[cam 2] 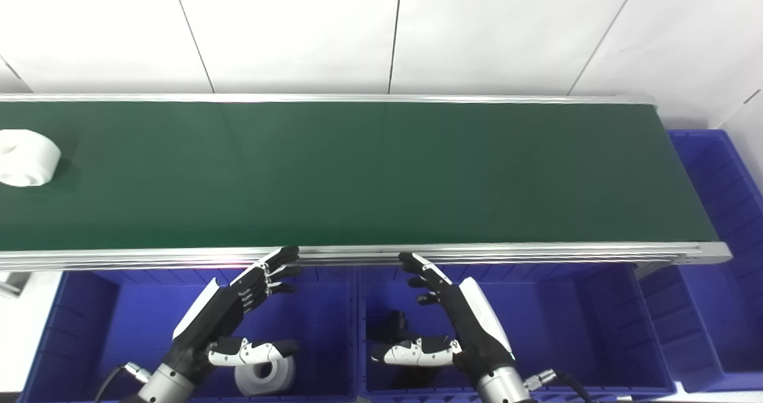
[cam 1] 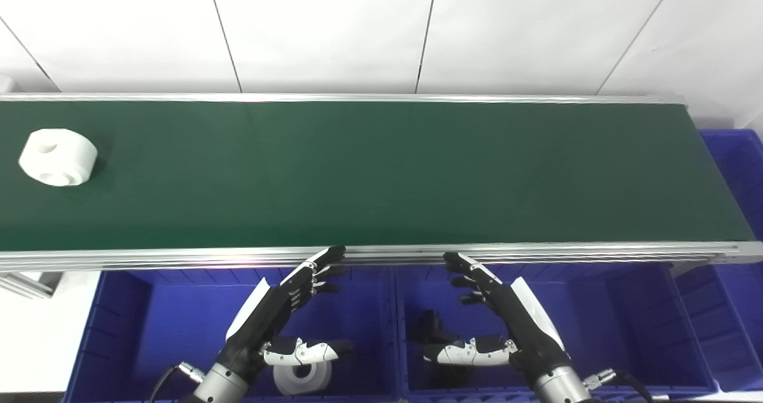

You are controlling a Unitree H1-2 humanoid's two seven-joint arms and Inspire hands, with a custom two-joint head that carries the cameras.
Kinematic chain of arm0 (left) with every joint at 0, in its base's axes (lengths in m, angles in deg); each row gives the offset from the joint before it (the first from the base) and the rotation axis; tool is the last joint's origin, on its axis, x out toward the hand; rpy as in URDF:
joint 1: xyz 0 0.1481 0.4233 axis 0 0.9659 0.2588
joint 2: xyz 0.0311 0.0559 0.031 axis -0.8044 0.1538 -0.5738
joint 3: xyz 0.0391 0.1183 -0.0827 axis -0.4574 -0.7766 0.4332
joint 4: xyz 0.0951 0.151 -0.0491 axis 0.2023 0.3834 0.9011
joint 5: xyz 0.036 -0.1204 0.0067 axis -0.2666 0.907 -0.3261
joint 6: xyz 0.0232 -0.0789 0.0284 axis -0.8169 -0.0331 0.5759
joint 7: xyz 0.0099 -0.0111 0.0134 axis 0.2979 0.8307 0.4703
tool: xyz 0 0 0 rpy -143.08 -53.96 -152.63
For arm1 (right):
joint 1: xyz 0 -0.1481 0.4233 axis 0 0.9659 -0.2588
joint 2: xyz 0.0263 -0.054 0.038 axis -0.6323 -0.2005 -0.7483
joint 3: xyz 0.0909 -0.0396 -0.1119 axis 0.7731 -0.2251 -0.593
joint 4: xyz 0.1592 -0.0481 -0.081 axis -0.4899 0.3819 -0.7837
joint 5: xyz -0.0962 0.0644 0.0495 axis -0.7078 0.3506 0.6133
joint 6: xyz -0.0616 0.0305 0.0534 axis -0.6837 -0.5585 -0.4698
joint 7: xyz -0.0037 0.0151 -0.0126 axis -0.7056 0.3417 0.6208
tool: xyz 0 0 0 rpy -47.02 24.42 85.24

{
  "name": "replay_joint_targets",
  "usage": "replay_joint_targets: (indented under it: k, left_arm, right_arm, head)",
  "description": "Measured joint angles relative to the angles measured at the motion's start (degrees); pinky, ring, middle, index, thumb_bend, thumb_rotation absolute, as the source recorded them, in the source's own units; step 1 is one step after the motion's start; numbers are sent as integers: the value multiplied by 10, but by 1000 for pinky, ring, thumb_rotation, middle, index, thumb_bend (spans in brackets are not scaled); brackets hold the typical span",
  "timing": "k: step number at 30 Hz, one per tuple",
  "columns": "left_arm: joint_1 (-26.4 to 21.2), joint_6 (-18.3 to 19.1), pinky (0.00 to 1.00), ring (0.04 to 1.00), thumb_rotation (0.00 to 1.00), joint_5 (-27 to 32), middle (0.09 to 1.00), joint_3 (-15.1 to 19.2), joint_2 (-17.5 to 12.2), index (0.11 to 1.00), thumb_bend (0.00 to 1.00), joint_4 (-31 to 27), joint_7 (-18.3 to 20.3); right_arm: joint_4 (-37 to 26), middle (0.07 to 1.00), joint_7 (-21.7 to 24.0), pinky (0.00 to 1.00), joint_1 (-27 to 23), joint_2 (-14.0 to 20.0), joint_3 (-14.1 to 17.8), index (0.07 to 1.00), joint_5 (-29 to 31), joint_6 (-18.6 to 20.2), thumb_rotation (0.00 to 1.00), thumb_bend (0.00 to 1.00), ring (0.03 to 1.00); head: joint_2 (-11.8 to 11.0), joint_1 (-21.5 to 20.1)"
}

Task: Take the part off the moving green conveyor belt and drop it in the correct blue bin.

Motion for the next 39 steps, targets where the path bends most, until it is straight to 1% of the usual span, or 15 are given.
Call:
replay_joint_targets:
  k: [11, 14, 16, 18, 20, 22, 24, 26, 28, 31, 32, 33, 34, 35, 39]
  left_arm:
    - [0, 0, 776, 870, 239, 0, 922, 0, 0, 901, 547, 0, 0]
    - [0, -3, 778, 876, 240, 0, 926, 0, 0, 905, 544, 2, 0]
    - [0, -10, 770, 874, 212, 0, 922, -1, 0, 898, 545, 6, 0]
    - [0, -17, 765, 872, 187, -2, 919, -4, 2, 894, 546, 16, 0]
    - [0, -28, 766, 876, 170, -9, 924, -7, 6, 892, 552, 34, 0]
    - [0, -41, 764, 880, 170, -13, 931, -11, 6, 889, 558, 51, 0]
    - [-1, -55, 754, 879, 160, -16, 932, -14, 7, 882, 570, 67, -1]
    - [0, -59, 751, 868, 125, -24, 926, -15, 7, 873, 581, 71, -3]
    - [0, -59, 748, 854, 113, -31, 916, -15, 9, 871, 590, 71, -5]
    - [-1, -62, 741, 845, 98, -43, 904, -16, 12, 865, 600, 71, -12]
    - [-2, -62, 728, 844, 94, -44, 905, -16, 13, 864, 602, 71, -14]
    - [-2, -64, 719, 843, 92, -44, 906, -16, 13, 863, 604, 72, -16]
    - [-3, -65, 718, 844, 80, -44, 904, -16, 12, 859, 608, 75, -16]
    - [-5, -68, 716, 842, 77, -44, 902, -16, 12, 856, 613, 81, -16]
    - [-8, -77, 716, 838, 70, -44, 893, -16, 12, 845, 622, 100, -16]
  right_arm:
    - [0, 869, 2, 753, 0, 1, 0, 891, 1, 0, 39, 761, 842]
    - [1, 868, 2, 774, 0, 1, 0, 889, 1, 0, 40, 764, 849]
    - [3, 875, 2, 780, 1, 1, 2, 889, 5, -1, 28, 766, 854]
    - [9, 877, 1, 775, 3, 2, 6, 890, 14, -2, 28, 767, 853]
    - [19, 873, -3, 798, 9, 9, 10, 894, 23, -12, 48, 767, 858]
    - [41, 872, -6, 828, 14, 22, 14, 896, 25, -35, 55, 765, 869]
    - [56, 874, -11, 860, 19, 33, 17, 899, 27, -45, 37, 768, 883]
    - [66, 873, -16, 868, 20, 37, 22, 902, 31, -53, 17, 774, 888]
    - [74, 871, -21, 867, 19, 38, 22, 901, 33, -64, 3, 782, 887]
    - [82, 863, -27, 861, 17, 37, 20, 896, 33, -76, 0, 795, 878]
    - [85, 862, -28, 856, 17, 37, 20, 894, 33, -78, 0, 795, 874]
    - [87, 861, -28, 853, 17, 37, 20, 894, 33, -80, 0, 795, 872]
    - [88, 863, -29, 852, 17, 37, 20, 893, 33, -82, 0, 796, 872]
    - [90, 863, -29, 849, 16, 37, 20, 892, 34, -85, 0, 798, 870]
    - [105, 859, -32, 830, 13, 34, 19, 887, 33, -91, 0, 810, 864]
  head:
    - [-3, 1]
    - [-11, 11]
    - [-40, 66]
    - [-47, 75]
    - [-80, 118]
    - [-82, 120]
    - [-108, 138]
    - [-109, 138]
    - [-126, 138]
    - [-129, 136]
    - [-138, 132]
    - [-138, 132]
    - [-146, 129]
    - [-146, 129]
    - [-162, 128]
